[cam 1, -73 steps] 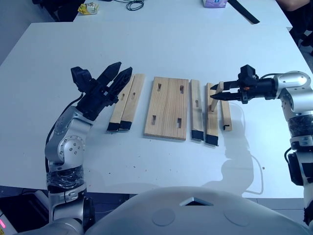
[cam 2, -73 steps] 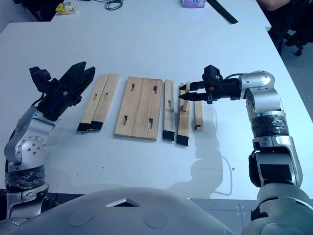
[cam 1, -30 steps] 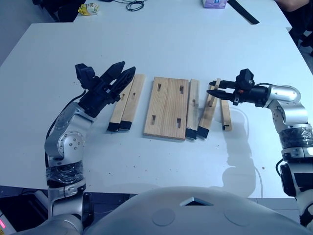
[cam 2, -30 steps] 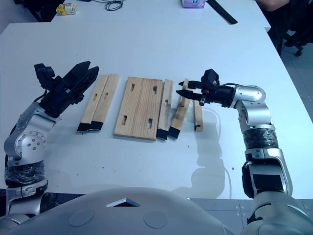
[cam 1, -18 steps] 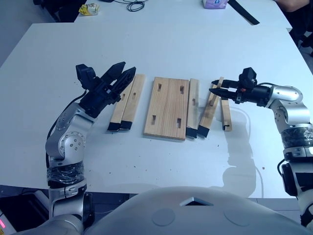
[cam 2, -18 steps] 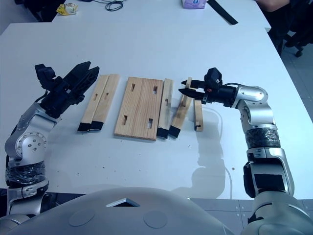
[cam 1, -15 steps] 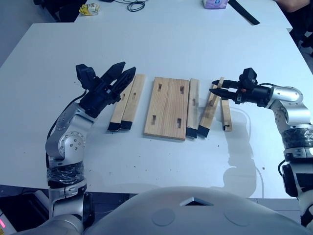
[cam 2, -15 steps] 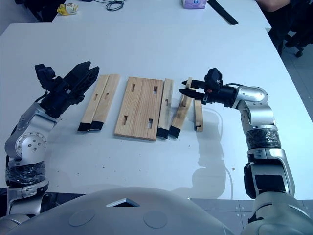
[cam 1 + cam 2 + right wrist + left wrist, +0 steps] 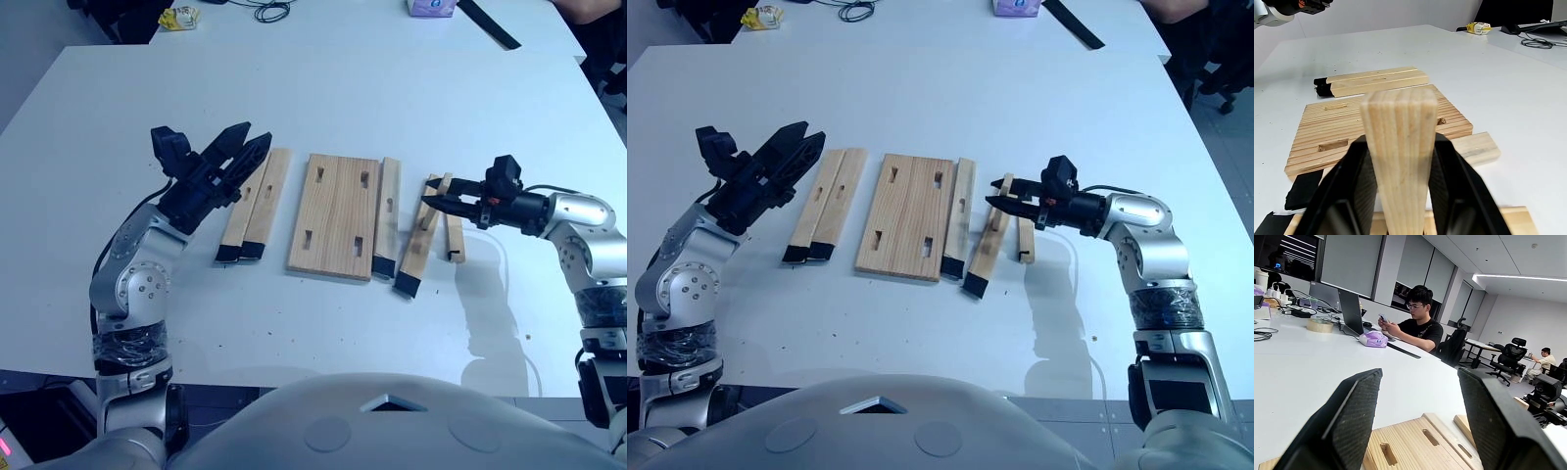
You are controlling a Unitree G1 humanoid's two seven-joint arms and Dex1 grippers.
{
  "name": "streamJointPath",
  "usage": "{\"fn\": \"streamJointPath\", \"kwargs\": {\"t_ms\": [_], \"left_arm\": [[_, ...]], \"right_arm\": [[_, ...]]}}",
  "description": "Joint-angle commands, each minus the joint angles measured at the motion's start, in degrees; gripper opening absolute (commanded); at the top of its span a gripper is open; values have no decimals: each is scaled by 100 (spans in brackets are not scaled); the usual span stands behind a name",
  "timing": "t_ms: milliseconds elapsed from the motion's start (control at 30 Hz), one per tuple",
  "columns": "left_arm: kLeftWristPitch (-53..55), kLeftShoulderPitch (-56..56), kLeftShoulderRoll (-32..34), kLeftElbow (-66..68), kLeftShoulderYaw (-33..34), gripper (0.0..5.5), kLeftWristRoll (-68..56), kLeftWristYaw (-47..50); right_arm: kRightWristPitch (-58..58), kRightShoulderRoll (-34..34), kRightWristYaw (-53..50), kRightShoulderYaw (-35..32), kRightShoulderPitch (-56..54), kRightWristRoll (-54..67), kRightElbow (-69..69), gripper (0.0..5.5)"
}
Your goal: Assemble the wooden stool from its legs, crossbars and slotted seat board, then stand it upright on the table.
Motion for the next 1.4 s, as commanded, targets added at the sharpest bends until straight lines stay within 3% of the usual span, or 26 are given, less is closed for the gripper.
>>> {"fn": "streamJointPath", "kwargs": {"t_ms": [33,967,1000,1167,1400], "left_arm": [[90,-51,84,5,-13,286,44,-6],[144,-191,169,146,32,286,59,-71],[138,-196,171,162,30,286,64,-72],[95,-174,154,196,40,286,89,-67],[31,-188,80,211,32,286,135,-58]], "right_arm": [[307,33,-35,378,578,-377,163,132],[-352,132,-402,310,837,-529,361,132],[-364,142,-415,291,798,-521,383,168],[-224,163,-350,128,573,-447,430,241],[-190,206,-416,57,583,-554,510,306]]}}
